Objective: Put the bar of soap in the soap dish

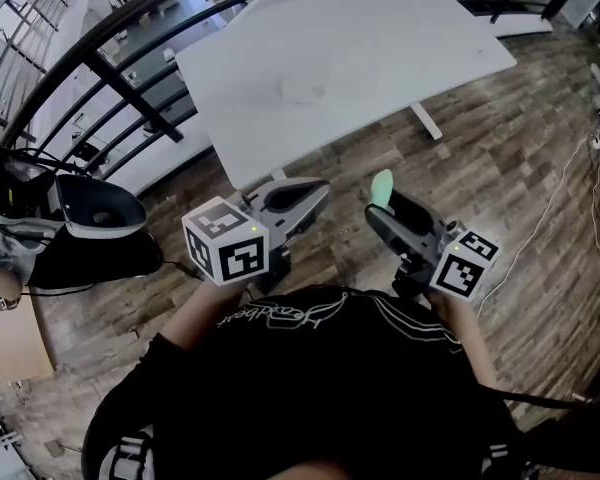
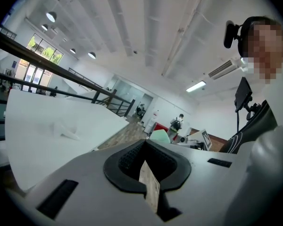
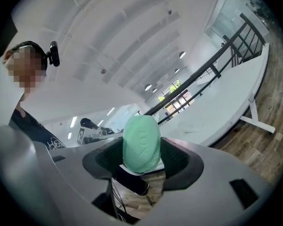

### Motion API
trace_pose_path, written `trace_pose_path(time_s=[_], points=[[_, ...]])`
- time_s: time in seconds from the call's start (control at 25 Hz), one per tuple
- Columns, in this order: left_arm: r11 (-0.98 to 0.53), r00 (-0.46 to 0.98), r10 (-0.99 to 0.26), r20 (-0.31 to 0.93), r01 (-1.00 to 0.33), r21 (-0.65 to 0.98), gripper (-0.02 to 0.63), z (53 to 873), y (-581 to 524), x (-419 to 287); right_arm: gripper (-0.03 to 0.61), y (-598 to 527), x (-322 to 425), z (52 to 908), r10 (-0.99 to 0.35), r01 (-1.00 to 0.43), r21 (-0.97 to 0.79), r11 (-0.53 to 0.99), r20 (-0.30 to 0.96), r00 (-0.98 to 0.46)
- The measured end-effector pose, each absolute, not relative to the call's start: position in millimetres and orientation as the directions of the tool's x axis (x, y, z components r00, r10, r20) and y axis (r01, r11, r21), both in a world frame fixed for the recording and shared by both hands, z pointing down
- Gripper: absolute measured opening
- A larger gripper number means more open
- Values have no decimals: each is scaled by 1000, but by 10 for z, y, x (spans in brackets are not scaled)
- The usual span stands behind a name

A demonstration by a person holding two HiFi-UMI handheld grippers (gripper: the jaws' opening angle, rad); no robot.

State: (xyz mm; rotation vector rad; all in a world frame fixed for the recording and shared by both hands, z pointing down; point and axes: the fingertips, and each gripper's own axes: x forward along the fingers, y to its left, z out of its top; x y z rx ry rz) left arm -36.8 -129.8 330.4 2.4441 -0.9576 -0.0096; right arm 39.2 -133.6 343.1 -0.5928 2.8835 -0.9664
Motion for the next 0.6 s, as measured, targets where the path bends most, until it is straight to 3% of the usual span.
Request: trace_pose_path(time_s=[0.6], points=[[-593, 707, -684, 180, -683, 427, 9, 3245, -1254, -564, 213, -1302, 113, 3439, -281, -268, -590, 762, 72, -957]])
